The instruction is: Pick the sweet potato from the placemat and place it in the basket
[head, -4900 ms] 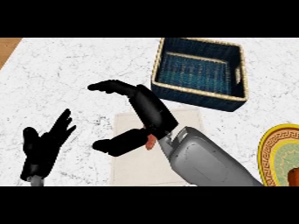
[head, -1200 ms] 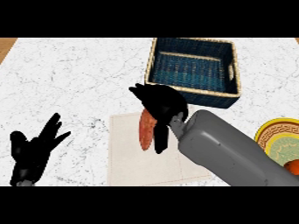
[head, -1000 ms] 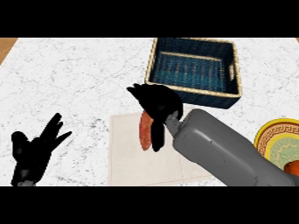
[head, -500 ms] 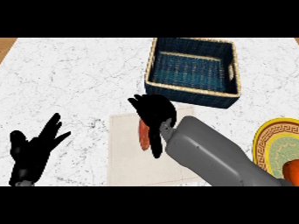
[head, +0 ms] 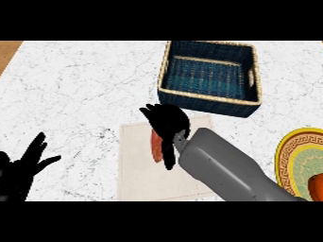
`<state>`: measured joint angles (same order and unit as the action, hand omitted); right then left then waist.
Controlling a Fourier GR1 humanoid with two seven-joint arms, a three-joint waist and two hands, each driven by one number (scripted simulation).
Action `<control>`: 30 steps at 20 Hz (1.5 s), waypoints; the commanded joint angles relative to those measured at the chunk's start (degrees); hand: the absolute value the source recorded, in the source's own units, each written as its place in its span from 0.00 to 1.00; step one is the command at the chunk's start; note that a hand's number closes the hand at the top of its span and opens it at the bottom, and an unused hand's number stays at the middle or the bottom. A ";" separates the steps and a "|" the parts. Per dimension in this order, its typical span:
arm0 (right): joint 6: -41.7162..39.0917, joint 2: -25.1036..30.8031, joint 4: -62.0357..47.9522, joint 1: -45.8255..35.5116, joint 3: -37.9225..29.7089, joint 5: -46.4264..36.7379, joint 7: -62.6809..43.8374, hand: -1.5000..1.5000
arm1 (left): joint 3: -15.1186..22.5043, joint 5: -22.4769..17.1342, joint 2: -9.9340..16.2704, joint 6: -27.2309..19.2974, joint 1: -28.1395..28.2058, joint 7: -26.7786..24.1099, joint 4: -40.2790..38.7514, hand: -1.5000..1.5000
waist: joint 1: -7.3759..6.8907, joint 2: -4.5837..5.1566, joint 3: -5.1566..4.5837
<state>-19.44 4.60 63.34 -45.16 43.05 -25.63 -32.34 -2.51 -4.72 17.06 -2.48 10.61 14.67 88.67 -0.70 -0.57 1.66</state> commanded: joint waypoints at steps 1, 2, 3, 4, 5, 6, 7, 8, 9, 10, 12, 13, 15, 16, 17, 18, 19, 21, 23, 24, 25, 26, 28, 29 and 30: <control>0.68 -0.99 -4.09 -1.69 -1.51 -1.14 2.45 0.00 | 2.80 -1.62 -2.71 2.76 -1.86 1.76 -5.13 0.50 | 0.33 0.96 -1.69; 0.65 -2.46 -2.23 -0.16 -0.03 -1.93 0.15 0.00 | 3.86 0.28 -3.58 0.84 -2.59 3.14 -4.23 0.50 | 0.82 0.74 -1.68; 2.57 -2.07 -2.56 1.97 0.31 -2.63 1.30 0.00 | 4.17 -0.26 -3.79 1.90 -0.41 2.68 -3.36 0.50 | 0.68 0.71 -1.67; 0.40 -0.53 -1.78 1.51 0.79 -2.94 2.22 1.00 | 3.04 -0.05 -3.45 1.81 -1.11 1.40 -5.73 0.50 | 0.92 0.70 -1.70; 1.81 -0.90 -4.78 0.12 0.84 -3.71 5.26 1.00 | 4.42 0.78 -4.30 1.56 -0.62 3.07 -1.95 0.50 | 0.24 0.90 -1.66; 1.61 -1.65 -1.75 -0.27 2.33 -4.48 4.03 1.00 | 4.54 1.84 -4.73 1.16 0.60 3.74 -0.72 0.50 | 0.69 0.68 -1.68; 2.38 -1.09 -1.18 0.86 3.79 -5.80 5.17 1.00 | 2.03 0.41 -2.93 3.06 -0.82 2.02 -4.75 0.50 | 1.31 0.80 -1.77; 1.81 0.46 -2.68 -1.39 2.53 -6.04 6.84 1.00 | 4.10 1.79 -5.40 1.80 1.38 0.09 -3.42 0.50 | 0.59 0.85 -1.76; 3.66 -1.18 -3.15 -0.28 4.80 -8.24 5.97 1.00 | 3.38 1.50 -4.69 2.14 -0.30 1.96 -4.31 0.50 | 0.95 0.92 -1.75; 2.56 -0.42 -3.63 -2.22 3.21 -7.63 6.86 1.00 | 3.51 1.03 -4.86 2.21 -1.46 3.97 -2.72 0.50 | 0.97 0.91 -1.71; 3.30 0.03 -3.54 -1.37 3.42 -8.32 8.69 1.00 | 2.59 0.58 -5.16 3.01 -0.27 0.82 -4.56 0.50 | 0.89 0.82 -1.74; 1.82 2.16 -3.51 -1.74 3.10 -8.39 9.57 1.00 | 3.56 1.81 -5.75 2.03 -0.26 2.30 -3.36 0.50 | 1.09 0.76 -1.71; 4.84 1.21 -5.77 -1.35 2.64 -9.57 11.51 1.00 | 3.12 1.06 -5.68 2.91 1.23 2.42 -1.59 0.50 | 0.40 0.79 -1.67; 1.73 1.12 -3.35 -1.19 3.12 -9.19 9.56 1.00 | 1.95 0.71 -4.24 3.20 -0.39 5.26 -1.72 0.50 | 1.03 0.60 -1.67; 5.48 0.81 -4.16 -0.21 3.41 -10.63 10.95 1.00 | 2.79 1.64 -5.73 2.66 -2.14 2.83 -4.43 0.50 | 1.31 0.79 -1.71; 7.75 -1.90 -5.91 -0.09 3.85 -11.93 10.71 1.00 | 0.40 -0.06 -3.61 4.58 -1.53 2.64 -4.27 0.50 | 0.59 0.82 -1.70; 8.45 -3.31 -3.68 1.59 4.39 -13.36 3.46 1.00 | 2.95 3.10 -6.00 1.88 0.62 2.36 -2.94 0.50 | 1.21 0.50 -1.70; 8.63 -4.44 -2.08 -2.76 4.33 -9.53 -9.26 1.00 | 3.25 2.52 -6.31 2.37 -2.12 3.92 -3.11 0.50 | 0.05 0.60 -1.80; 10.32 -4.50 -0.59 -3.80 4.51 -8.40 -18.64 1.00 | 2.28 1.83 -4.70 3.90 -1.38 4.74 -2.15 0.50 | -0.98 0.30 -1.88; 11.78 -4.52 -1.60 -4.99 3.78 -8.82 -23.03 1.00 | 2.05 2.10 -4.56 3.91 -0.22 3.48 -1.23 0.50 | -1.84 0.23 -1.89; 12.39 -4.54 -0.35 -7.72 2.74 -8.21 -26.12 1.00 | 2.86 2.16 -4.79 4.55 -1.12 4.01 -1.89 0.50 | -1.60 0.29 -1.91; 13.48 -4.55 -0.37 -9.38 3.37 -8.22 -29.21 1.00 | 2.89 1.40 -5.15 5.37 0.00 3.42 -1.78 0.50 | -2.69 0.37 -1.92; 18.37 -4.57 1.84 -12.30 3.86 -7.82 -34.11 1.00 | 2.66 1.74 -4.63 5.00 -2.99 5.40 -1.16 0.50 | -2.67 0.56 -1.81; 22.20 -4.58 6.47 -11.48 2.57 -6.00 -35.31 1.00 | 2.30 1.70 -4.74 5.05 -2.28 5.21 -2.63 0.50 | -2.20 0.34 -1.80; 26.65 -4.58 6.14 -12.28 1.78 -6.49 -35.82 1.00 | 2.31 1.37 -4.90 5.27 -2.53 5.26 -1.96 0.50 | -3.07 0.58 -1.79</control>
<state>-2.39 0.43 65.59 -54.44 46.15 -33.33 -58.70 -3.37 -2.33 15.22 1.48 9.52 18.80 89.36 -3.19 -0.47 0.90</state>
